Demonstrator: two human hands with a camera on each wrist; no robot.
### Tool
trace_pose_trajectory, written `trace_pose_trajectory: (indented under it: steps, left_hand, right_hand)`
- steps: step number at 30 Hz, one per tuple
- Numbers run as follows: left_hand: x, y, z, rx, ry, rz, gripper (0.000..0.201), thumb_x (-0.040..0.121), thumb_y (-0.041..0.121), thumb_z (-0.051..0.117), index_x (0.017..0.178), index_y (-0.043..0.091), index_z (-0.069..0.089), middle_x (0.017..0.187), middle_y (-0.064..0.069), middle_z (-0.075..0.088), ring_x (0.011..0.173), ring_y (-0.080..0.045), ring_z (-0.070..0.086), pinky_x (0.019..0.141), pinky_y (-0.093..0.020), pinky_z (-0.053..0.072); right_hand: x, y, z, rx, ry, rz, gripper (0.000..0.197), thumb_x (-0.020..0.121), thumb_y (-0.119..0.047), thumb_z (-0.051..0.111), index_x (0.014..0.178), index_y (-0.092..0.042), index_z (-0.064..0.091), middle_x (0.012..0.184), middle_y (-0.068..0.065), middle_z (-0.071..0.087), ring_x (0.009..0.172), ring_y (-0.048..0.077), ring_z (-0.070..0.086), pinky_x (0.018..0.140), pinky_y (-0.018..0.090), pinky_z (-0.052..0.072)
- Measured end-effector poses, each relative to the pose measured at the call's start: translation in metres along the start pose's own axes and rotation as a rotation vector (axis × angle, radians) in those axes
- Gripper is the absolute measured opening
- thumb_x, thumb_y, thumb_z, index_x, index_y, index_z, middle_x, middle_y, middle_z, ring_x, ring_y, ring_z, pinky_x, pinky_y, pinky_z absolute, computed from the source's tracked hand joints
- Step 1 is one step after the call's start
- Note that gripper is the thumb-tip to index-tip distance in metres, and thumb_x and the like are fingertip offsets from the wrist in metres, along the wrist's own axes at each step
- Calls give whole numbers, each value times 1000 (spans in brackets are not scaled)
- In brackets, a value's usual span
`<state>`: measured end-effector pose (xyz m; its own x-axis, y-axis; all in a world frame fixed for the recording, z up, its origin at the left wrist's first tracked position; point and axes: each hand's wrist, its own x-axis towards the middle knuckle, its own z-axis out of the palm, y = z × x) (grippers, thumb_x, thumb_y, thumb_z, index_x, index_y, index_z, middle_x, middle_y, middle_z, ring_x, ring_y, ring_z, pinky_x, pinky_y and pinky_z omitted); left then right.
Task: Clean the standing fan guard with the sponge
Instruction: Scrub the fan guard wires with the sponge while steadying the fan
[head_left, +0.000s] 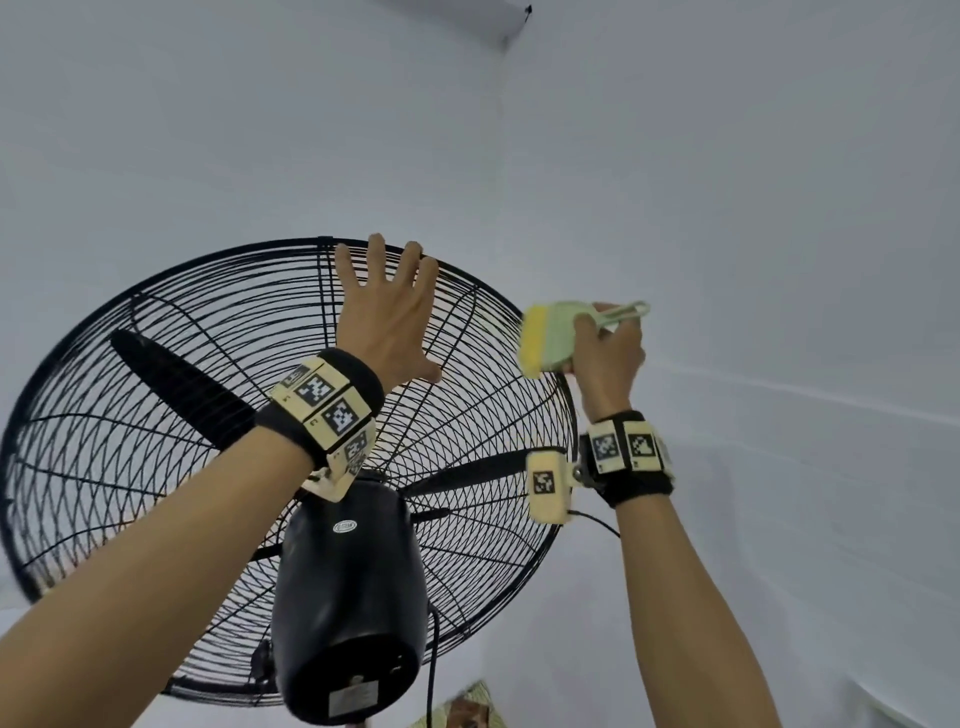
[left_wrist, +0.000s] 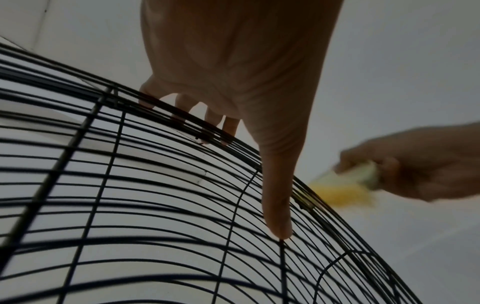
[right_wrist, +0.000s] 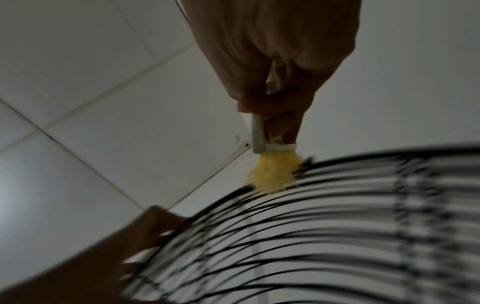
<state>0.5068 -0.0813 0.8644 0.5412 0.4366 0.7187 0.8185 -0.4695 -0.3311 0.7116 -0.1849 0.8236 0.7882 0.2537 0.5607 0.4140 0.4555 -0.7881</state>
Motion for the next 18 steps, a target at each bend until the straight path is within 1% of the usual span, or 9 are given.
trace_pose_trajectory:
  steps: [3,5,7,10,12,13,15,16,18]
  left_hand:
    - [0,-1,0,12,-6,-5,132,62,80,80,150,8,15,168,-13,16,154,-51,11,118,-77,16]
    - [-1,-1,0,11,-1,-9,132,61,81,80,151,8,15,168,-13,17,154,-50,11,118,-77,15]
    - [0,2,1,7,9,-5,131,61,81,80,150,10,15,168,-12,17,154,-49,12,119,-76,15]
    - [2,6,1,21,9,3,131,62,81,79,153,12,16,168,-11,17,155,-48,11,119,-75,15]
    - [2,6,1,29,4,-2,132,63,82,78,155,13,14,169,-12,15,155,-48,11,119,-75,15]
    - [3,6,1,32,3,-4,132,63,82,78,156,13,14,169,-12,15,155,-48,10,119,-75,15]
    - [2,4,1,38,6,-11,132,63,82,78,155,13,13,169,-11,15,155,-48,10,120,-75,15]
    - [1,2,1,45,5,-14,132,63,82,77,155,13,13,169,-11,15,155,-49,11,120,-75,15]
    - [-1,0,0,52,7,-20,132,63,83,77,155,13,13,169,-12,16,155,-49,12,119,-74,15]
  right_hand:
    - [5,27,-28,-141,75,107,30,99,-13,59,128,-6,58,111,8,64,90,21,68,81,44,63]
    - [7,24,-30,-95,51,80,31,98,-13,60,129,-7,58,120,13,66,90,20,68,71,39,64]
    - [7,3,-18,27,-11,8,29,99,-12,59,127,-12,57,118,5,64,93,15,68,58,28,61]
    - [0,-29,12,102,-115,-73,22,100,-13,61,119,-20,55,107,-8,61,81,3,67,57,27,60]
    - [-2,-27,21,53,-101,-84,22,99,-12,60,120,-16,57,103,-8,62,73,3,69,54,24,57]
    - [-2,-20,19,36,-62,-55,24,99,-11,59,123,-14,57,103,-7,62,77,5,70,55,23,57]
    - [1,0,4,-35,17,14,28,100,-12,59,128,-8,56,106,-1,64,95,18,72,70,29,62]
    - [3,9,-6,-132,38,34,30,100,-13,59,129,-6,56,109,4,66,104,26,70,80,32,59]
    - [5,18,-21,-251,47,48,29,100,-15,58,127,-4,56,115,13,68,109,31,64,80,23,47]
